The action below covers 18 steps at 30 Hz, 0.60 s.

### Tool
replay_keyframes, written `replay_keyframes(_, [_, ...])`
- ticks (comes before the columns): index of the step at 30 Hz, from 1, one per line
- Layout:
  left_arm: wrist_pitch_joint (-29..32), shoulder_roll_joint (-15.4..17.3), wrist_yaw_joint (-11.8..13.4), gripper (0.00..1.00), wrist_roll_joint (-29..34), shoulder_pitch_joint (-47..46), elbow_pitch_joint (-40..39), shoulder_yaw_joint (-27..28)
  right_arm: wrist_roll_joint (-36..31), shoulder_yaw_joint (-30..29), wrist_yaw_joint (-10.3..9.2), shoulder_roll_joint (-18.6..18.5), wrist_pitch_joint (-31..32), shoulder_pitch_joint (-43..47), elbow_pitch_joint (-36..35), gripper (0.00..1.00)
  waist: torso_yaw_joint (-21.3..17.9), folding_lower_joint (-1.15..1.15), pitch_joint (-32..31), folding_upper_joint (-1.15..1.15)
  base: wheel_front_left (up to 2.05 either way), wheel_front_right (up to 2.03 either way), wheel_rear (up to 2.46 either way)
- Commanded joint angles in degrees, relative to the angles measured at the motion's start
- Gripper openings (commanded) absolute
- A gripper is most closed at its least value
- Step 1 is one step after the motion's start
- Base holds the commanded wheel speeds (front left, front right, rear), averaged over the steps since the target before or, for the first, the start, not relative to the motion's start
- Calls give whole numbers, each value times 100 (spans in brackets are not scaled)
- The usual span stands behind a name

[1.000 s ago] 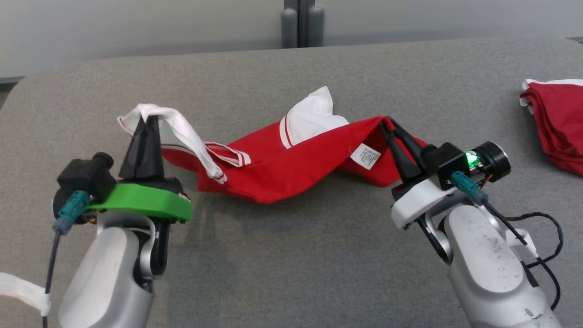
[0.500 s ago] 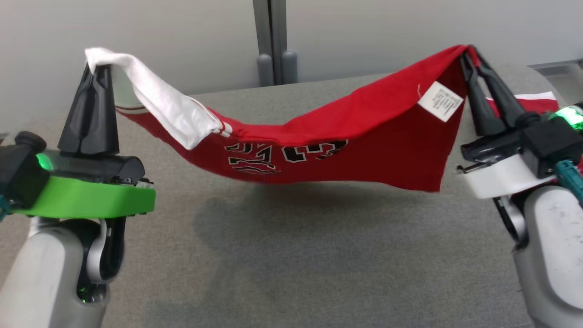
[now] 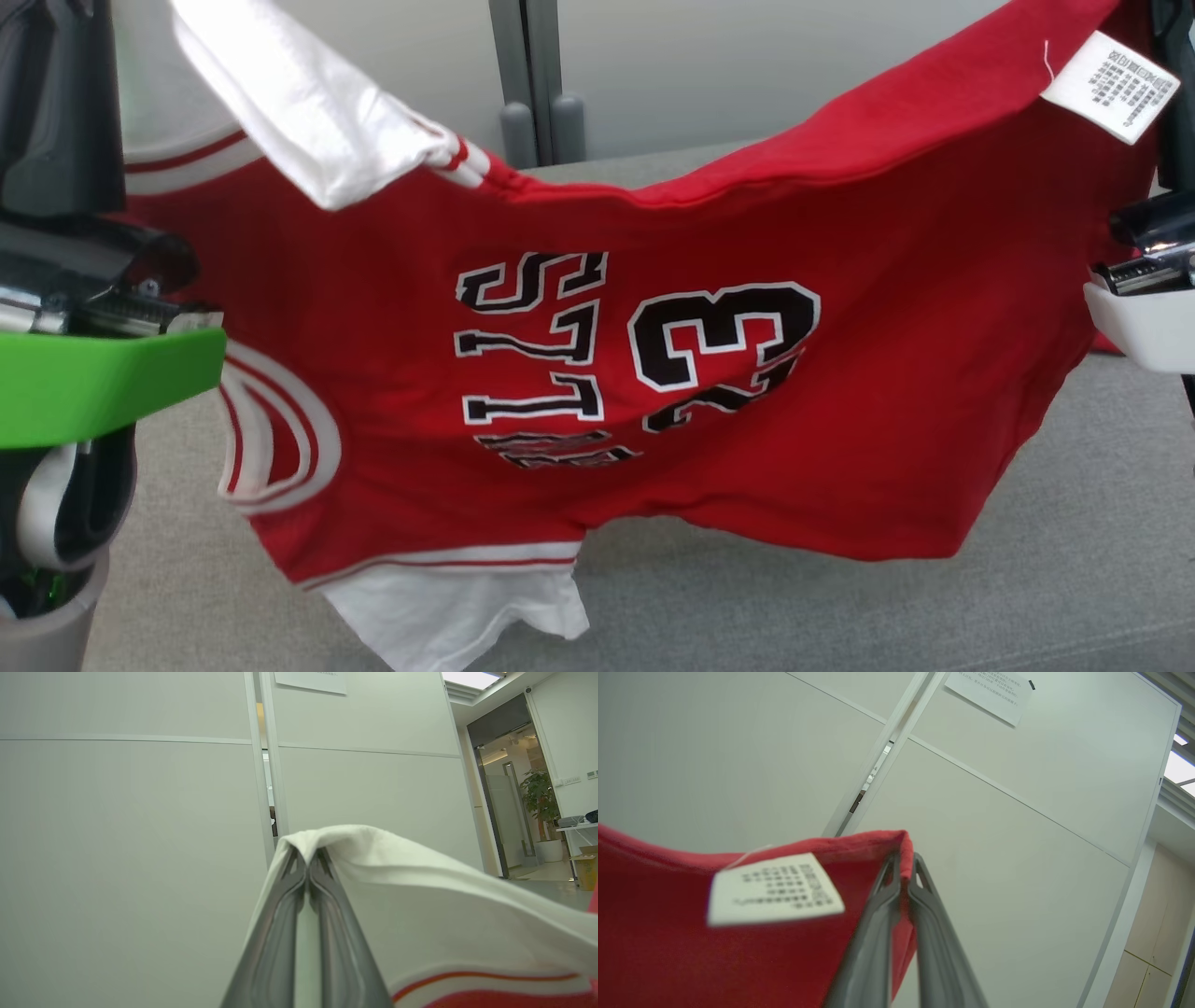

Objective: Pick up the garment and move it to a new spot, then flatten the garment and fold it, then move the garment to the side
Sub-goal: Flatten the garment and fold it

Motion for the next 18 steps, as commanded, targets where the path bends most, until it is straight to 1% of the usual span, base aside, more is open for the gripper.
replay_keyframes(1, [52, -5, -27, 0, -54, -168, 87, -39, 89, 24, -9, -2, 51, -99, 73, 0, 21, 0, 278, 0, 0, 0, 0])
replay_keyframes(4, [123, -66, -109, 0, -150, -490, 362, -87, 227, 123, -8, -46, 162, -307, 385, 0, 30, 0, 633, 0, 0, 0, 0])
replay_keyframes(6, [137, -159, -161, 0, -301, -745, 652, -91, 281, 236, -9, -98, 197, -623, 728, 0, 29, 0, 909, 0, 0, 0, 0])
replay_keyframes(8, [138, -130, -273, 0, -271, -1109, 998, -120, 226, 400, -8, -195, 172, -1011, 1150, 0, 32, 0, 1178, 0, 0, 0, 0])
replay_keyframes(12, [79, -189, -553, 0, -68, -2197, 1882, -304, 123, 749, -9, -285, 48, -2255, 2147, 0, 81, 0, 1775, 0, 0, 0, 0])
replay_keyframes(14, [-17, -238, -660, 0, 109, -2758, 2368, -401, 24, 887, -9, -257, -61, -2850, 2659, 0, 107, 0, 1971, 0, 0, 0, 0])
replay_keyframes(18, [-475, -563, -840, 0, 545, -4092, 3654, -697, -319, 1072, -9, -172, -404, -4224, 3896, 0, 271, 0, 2295, 0, 0, 0, 0])
